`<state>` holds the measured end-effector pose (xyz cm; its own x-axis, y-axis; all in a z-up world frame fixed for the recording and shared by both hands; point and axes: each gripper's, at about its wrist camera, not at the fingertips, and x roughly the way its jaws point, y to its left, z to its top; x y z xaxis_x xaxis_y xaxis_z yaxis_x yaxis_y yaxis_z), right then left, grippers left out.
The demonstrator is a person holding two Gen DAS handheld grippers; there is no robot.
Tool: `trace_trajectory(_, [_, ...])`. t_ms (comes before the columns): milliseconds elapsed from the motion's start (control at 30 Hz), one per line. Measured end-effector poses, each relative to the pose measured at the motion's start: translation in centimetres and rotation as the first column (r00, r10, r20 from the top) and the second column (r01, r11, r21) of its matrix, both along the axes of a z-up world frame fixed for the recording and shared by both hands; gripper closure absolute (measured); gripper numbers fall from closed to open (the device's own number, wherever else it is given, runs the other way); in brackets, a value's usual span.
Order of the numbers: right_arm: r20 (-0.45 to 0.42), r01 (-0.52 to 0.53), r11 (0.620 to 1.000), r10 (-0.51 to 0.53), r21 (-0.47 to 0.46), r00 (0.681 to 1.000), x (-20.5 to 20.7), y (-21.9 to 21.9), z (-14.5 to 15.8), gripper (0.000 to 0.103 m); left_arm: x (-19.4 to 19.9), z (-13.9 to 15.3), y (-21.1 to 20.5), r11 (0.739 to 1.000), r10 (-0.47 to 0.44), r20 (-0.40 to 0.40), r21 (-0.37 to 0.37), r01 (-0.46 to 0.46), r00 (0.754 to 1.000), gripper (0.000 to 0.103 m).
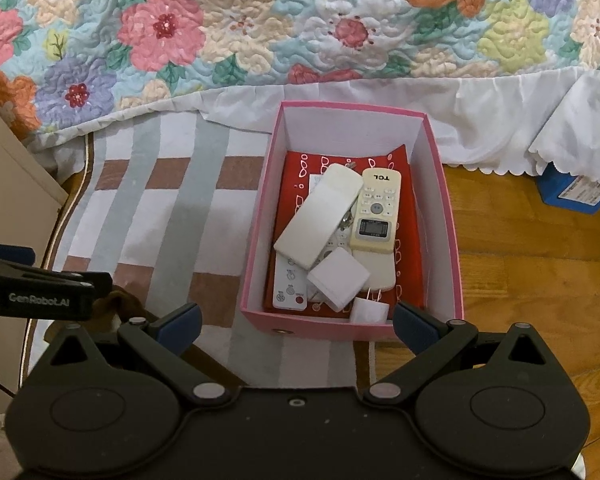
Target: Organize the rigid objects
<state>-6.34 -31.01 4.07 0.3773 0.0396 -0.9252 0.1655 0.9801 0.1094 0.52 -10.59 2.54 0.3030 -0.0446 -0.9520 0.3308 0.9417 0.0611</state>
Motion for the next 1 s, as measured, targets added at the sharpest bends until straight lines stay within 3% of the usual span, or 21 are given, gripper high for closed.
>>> trace_trajectory(500, [0.002,0.017,1.000,-0.017,-0.016,1.000,0.0,-0.4,-0.2,0.000,0.9,-0.1,0.9,0.999,0.008,0.017,0.030,-0.009,1.000,0.004])
trace_trajectory(1000, [0.001,0.034,0.999,-0.034,-0.013,0.999,0.1,-0.9,-0.3,0.000,1.0,0.4,1.4,1.000,-0.002,-0.007,-0.005,0.002,1.000,0.004])
